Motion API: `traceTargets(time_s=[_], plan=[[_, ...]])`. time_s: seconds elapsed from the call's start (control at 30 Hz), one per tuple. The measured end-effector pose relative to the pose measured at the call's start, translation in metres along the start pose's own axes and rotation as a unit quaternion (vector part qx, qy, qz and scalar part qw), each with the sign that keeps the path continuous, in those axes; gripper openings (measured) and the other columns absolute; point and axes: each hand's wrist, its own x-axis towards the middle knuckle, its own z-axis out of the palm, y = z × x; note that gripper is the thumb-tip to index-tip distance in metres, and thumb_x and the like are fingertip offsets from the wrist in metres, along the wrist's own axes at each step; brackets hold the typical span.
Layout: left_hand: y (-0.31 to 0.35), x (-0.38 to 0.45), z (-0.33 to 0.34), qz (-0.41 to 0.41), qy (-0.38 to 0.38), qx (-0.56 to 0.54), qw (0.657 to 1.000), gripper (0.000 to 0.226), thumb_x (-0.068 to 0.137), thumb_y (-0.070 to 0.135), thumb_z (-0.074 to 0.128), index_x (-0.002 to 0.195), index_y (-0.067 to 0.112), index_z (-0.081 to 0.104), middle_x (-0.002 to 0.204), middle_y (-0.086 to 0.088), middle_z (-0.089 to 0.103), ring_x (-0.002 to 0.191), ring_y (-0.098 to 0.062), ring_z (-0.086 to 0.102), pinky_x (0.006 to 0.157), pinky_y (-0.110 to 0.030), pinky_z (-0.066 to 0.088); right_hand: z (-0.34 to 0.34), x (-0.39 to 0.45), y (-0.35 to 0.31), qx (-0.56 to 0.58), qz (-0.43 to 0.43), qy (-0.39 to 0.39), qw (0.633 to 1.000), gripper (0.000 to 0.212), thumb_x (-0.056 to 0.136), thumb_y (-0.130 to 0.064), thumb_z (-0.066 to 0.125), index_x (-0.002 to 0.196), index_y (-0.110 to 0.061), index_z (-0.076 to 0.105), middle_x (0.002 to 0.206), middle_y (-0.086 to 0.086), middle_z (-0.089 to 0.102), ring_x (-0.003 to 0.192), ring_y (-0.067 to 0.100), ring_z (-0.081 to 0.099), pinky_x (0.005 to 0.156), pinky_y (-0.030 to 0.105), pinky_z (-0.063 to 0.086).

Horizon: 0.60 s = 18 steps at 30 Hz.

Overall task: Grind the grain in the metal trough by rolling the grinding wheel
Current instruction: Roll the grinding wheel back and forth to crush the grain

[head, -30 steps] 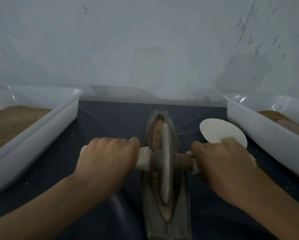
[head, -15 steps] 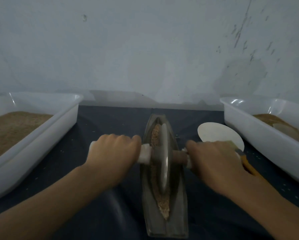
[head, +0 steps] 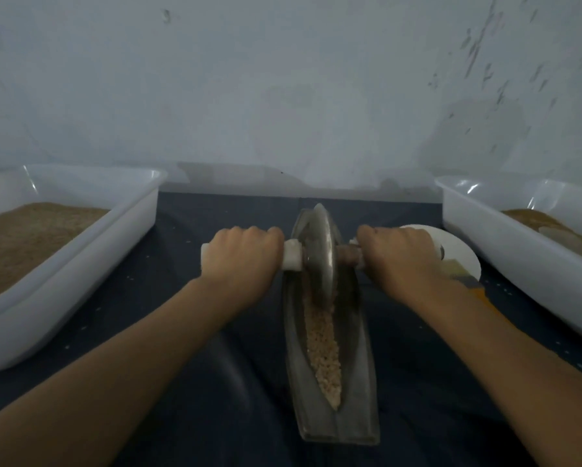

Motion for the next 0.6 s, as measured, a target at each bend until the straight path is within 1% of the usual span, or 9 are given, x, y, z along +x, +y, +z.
traceTargets(time_s=[0.1, 0.17, 0.2, 0.27, 0.33, 0.43, 0.5, 0.53, 0.6], plan=[[-0.001, -0.021, -0.017, 0.022, -0.004, -0.014, 1.0, 0.035, 0.08, 0.025, 0.063, 0.08, 0.023, 0.028, 0.068, 0.004, 0.048, 0.051, -0.018, 0.038, 0.049, -0.03, 0.021, -0.008, -0.032, 0.003, 0.028, -0.019, 0.0, 0.999, 0.035, 0.08, -0.03, 0.065, 0.079, -0.026, 0.031, 0.067, -0.008, 0.048, 0.057, 0.017, 0.046, 0.053, 0.031, 0.035], [-0.002, -0.044, -0.033, 0.069, 0.019, -0.01, 0.997, 0.051, 0.063, 0.025, 0.076, 0.076, 0.023, 0.027, 0.057, 0.007, 0.029, 0.044, -0.014, 0.019, 0.045, -0.026, 0.007, -0.021, -0.061, 0.001, 0.038, -0.052, 0.028, 0.998, 0.047, 0.065, -0.028, 0.077, 0.073, -0.027, 0.031, 0.057, -0.008, 0.044, 0.045, 0.016, 0.038, 0.043, 0.027, 0.031], [-0.002, -0.054, -0.043, 0.09, 0.029, -0.016, 0.995, 0.057, 0.05, 0.019, 0.08, 0.072, 0.022, 0.028, 0.054, 0.008, 0.026, 0.043, -0.015, 0.015, 0.047, -0.024, 0.003, -0.03, -0.074, 0.0, 0.044, -0.062, 0.048, 0.996, 0.054, 0.054, -0.025, 0.083, 0.07, -0.026, 0.031, 0.051, -0.007, 0.044, 0.04, 0.017, 0.031, 0.039, 0.022, 0.022], [-0.004, -0.066, -0.053, 0.105, 0.047, -0.047, 0.992, 0.056, 0.035, 0.009, 0.079, 0.066, 0.021, 0.034, 0.048, 0.005, 0.031, 0.042, -0.016, 0.015, 0.049, -0.02, 0.004, -0.039, -0.088, 0.001, 0.047, -0.063, 0.082, 0.994, 0.065, 0.041, -0.021, 0.087, 0.068, -0.026, 0.028, 0.046, -0.006, 0.041, 0.039, 0.015, 0.019, 0.046, 0.016, 0.005], [-0.005, -0.067, -0.051, 0.099, 0.035, -0.061, 0.993, 0.053, 0.032, 0.008, 0.079, 0.064, 0.02, 0.038, 0.046, 0.003, 0.038, 0.042, -0.015, 0.016, 0.05, -0.019, 0.004, -0.036, -0.088, 0.0, 0.055, -0.06, 0.077, 0.994, 0.065, 0.039, -0.018, 0.087, 0.067, -0.026, 0.029, 0.045, -0.006, 0.042, 0.037, 0.014, 0.021, 0.044, 0.015, 0.009], [-0.002, -0.046, -0.034, 0.07, 0.001, -0.017, 0.997, 0.059, 0.041, 0.017, 0.083, 0.069, 0.022, 0.031, 0.051, 0.007, 0.033, 0.043, -0.013, 0.017, 0.049, -0.021, 0.0, -0.014, -0.06, 0.001, 0.055, -0.04, 0.074, 0.995, 0.045, 0.046, -0.013, 0.086, 0.062, -0.019, 0.044, 0.047, 0.0, 0.049, 0.034, 0.022, 0.042, 0.039, 0.024, 0.025], [0.0, -0.023, -0.011, 0.036, 0.013, 0.024, 0.999, 0.047, 0.065, 0.023, 0.074, 0.074, 0.022, 0.028, 0.058, 0.006, 0.042, 0.044, -0.018, 0.034, 0.045, -0.026, 0.011, 0.002, -0.031, 0.004, 0.027, -0.023, 0.072, 0.997, 0.032, 0.06, -0.014, 0.08, 0.069, -0.015, 0.048, 0.056, 0.003, 0.056, 0.043, 0.027, 0.051, 0.044, 0.028, 0.027], [-0.001, -0.01, -0.001, 0.012, 0.025, 0.028, 0.999, 0.038, 0.075, 0.023, 0.066, 0.076, 0.022, 0.028, 0.065, 0.005, 0.051, 0.051, -0.02, 0.048, 0.047, -0.028, 0.019, 0.008, -0.016, 0.005, 0.01, -0.019, 0.065, 0.998, 0.026, 0.069, -0.016, 0.074, 0.076, -0.015, 0.049, 0.064, 0.004, 0.06, 0.051, 0.028, 0.056, 0.047, 0.03, 0.029], [-0.002, 0.011, 0.009, -0.014, 0.015, 0.018, 1.0, 0.028, 0.083, 0.021, 0.058, 0.08, 0.021, 0.031, 0.079, 0.003, 0.061, 0.066, -0.024, 0.059, 0.053, -0.031, 0.026, 0.014, 0.009, 0.008, -0.01, -0.006, 0.047, 0.999, 0.018, 0.079, -0.019, 0.064, 0.088, -0.016, 0.048, 0.08, 0.004, 0.065, 0.067, 0.029, 0.061, 0.052, 0.032, 0.031]])
